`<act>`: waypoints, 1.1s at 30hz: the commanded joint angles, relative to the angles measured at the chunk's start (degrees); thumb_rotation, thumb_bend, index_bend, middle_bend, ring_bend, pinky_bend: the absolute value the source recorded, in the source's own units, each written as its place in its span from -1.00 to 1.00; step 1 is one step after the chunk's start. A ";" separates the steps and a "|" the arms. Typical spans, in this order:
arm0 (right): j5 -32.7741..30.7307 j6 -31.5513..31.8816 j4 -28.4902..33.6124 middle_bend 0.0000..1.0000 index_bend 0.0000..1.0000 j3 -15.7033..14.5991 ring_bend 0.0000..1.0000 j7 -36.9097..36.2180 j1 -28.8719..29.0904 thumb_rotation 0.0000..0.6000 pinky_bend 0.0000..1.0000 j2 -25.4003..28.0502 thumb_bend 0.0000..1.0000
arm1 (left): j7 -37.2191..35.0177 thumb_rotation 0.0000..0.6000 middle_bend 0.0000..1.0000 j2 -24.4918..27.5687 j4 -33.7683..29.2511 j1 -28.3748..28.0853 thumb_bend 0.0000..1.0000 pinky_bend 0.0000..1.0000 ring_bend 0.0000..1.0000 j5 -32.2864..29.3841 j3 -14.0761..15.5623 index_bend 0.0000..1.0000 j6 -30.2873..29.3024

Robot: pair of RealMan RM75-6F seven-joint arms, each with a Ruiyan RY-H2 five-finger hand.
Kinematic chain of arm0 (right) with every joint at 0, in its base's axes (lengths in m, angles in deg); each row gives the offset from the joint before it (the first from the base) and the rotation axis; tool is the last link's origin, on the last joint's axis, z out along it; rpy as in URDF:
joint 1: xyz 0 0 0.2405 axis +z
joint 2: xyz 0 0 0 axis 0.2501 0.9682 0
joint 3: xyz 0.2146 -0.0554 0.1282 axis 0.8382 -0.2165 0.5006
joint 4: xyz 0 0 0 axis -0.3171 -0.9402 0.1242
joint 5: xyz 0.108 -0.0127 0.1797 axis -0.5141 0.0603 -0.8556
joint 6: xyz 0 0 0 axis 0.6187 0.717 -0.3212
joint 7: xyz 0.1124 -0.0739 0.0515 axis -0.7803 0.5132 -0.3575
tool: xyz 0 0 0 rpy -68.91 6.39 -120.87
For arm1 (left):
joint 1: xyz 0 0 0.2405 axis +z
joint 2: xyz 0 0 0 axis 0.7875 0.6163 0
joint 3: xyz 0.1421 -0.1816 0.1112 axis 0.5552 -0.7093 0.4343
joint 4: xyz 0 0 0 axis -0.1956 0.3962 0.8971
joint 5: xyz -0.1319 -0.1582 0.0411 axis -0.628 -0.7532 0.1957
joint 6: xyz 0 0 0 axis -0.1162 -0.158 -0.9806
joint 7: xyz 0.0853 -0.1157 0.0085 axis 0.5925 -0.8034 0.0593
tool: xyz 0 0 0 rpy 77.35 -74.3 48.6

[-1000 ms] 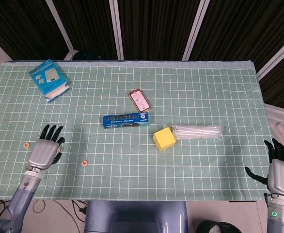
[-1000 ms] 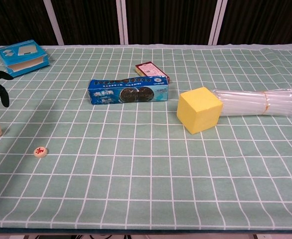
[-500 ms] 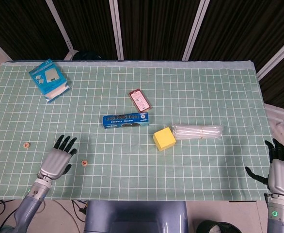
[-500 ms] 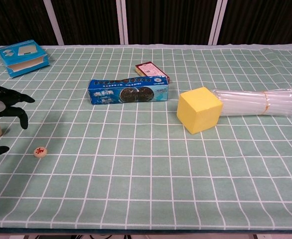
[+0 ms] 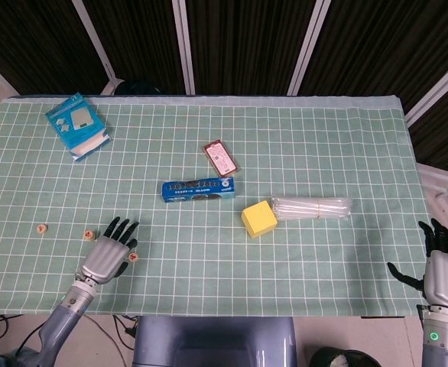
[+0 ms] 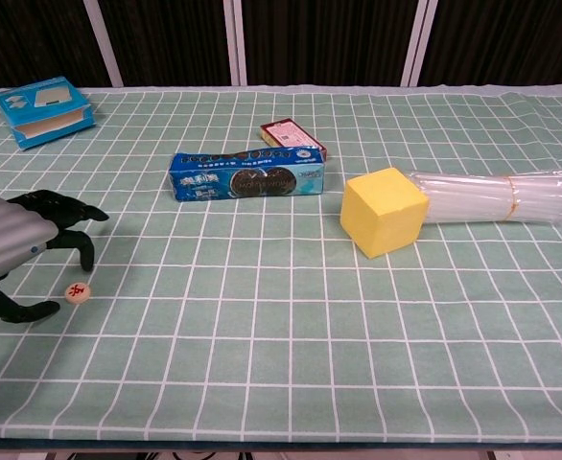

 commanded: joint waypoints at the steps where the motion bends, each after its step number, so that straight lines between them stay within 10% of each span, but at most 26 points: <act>1: -0.08 0.00 0.00 -0.90 -0.76 0.05 -0.98 -0.06 -0.01 1.00 -1.00 0.01 -0.47 | 0.34 1.00 -0.88 -0.56 0.36 -0.21 -0.45 -1.00 -1.00 0.14 0.01 -0.19 0.29; 33: -0.51 -0.07 0.13 -0.90 -0.76 0.18 -0.98 -0.09 0.05 1.00 -1.00 0.01 -0.47 | 3.57 1.00 -0.86 -1.52 0.44 -0.23 -0.38 -1.00 -1.00 -0.59 -0.28 -0.08 0.13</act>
